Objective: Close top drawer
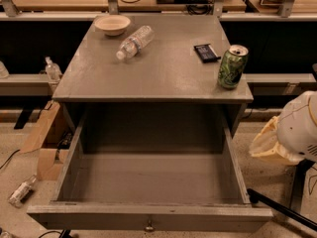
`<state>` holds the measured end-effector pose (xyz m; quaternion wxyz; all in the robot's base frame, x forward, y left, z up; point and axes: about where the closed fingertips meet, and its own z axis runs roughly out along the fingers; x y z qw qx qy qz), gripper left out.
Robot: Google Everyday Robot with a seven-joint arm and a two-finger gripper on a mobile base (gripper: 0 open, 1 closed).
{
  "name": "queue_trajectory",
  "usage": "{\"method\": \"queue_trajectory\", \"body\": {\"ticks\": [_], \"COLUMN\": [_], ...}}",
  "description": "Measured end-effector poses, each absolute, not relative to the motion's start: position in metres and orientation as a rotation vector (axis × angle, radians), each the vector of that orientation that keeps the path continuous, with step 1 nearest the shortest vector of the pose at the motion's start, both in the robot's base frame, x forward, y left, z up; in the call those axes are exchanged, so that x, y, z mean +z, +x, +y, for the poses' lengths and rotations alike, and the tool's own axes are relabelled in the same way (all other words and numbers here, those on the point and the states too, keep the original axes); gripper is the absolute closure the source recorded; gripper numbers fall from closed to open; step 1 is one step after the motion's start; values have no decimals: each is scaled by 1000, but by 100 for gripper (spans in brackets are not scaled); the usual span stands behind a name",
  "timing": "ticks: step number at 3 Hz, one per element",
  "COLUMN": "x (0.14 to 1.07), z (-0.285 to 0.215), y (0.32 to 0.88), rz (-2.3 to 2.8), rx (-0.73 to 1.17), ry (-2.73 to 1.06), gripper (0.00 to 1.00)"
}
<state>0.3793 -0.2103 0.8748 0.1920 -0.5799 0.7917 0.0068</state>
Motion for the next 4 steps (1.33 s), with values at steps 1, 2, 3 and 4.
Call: {"method": "queue_trajectory", "body": {"ticks": [1, 2, 3, 4], "x": [869, 831, 800, 751], "z": [-208, -192, -189, -183], "y": [377, 343, 294, 256], "rz": [2224, 2226, 2261, 2256], "rx": [23, 54, 71, 175], "ry": [-1638, -1685, -1700, -1684], "gripper": [100, 100, 100, 100]}}
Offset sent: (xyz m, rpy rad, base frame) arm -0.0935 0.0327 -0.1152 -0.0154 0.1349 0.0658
